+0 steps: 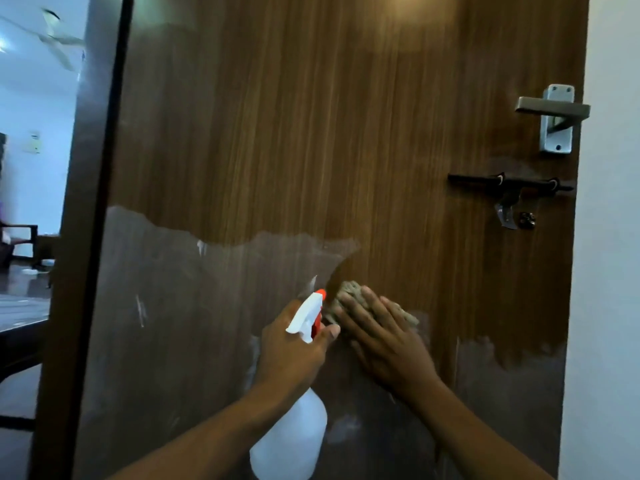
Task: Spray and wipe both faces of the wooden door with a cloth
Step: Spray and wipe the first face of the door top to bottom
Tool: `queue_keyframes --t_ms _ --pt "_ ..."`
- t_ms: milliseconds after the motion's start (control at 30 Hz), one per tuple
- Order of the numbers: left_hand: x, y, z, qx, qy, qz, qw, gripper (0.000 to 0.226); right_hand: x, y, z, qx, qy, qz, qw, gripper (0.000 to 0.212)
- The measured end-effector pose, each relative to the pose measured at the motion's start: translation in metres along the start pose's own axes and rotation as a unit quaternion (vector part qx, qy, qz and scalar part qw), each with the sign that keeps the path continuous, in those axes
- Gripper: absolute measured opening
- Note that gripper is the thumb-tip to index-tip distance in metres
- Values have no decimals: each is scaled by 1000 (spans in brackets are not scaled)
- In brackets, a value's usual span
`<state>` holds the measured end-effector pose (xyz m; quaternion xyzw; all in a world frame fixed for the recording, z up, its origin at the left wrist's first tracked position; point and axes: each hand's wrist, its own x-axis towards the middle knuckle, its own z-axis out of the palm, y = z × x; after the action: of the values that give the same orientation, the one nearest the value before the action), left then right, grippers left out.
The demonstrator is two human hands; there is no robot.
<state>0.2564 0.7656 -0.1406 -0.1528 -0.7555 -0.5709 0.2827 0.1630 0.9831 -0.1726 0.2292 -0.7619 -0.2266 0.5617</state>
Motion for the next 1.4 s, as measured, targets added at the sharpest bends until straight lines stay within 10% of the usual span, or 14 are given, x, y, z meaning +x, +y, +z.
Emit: queue_keyframes --t_ms 233,467,700,1000,1200,1400 --pt "12 -15 -49 -61 34 -37 997 42 82 10 -25 43 50 317 946 61" --pt "24 -20 -87 -26 50 -2 998 52 59 -23 -5 -37 6 11 999 61" --pt "28 -39 -114 -25 54 -4 998 51 106 -19 -29 25 25 328 944 62" --pt "30 -63 -155 -10 100 14 995 42 91 -83 1 -51 3 -57 997 63" --pt "35 -78 -176 -19 108 -11 994 50 153 -84 -18 32 27 227 973 59" --pt "45 -73 -197 28 114 21 993 50 196 -127 3 -18 9 42 999 61"
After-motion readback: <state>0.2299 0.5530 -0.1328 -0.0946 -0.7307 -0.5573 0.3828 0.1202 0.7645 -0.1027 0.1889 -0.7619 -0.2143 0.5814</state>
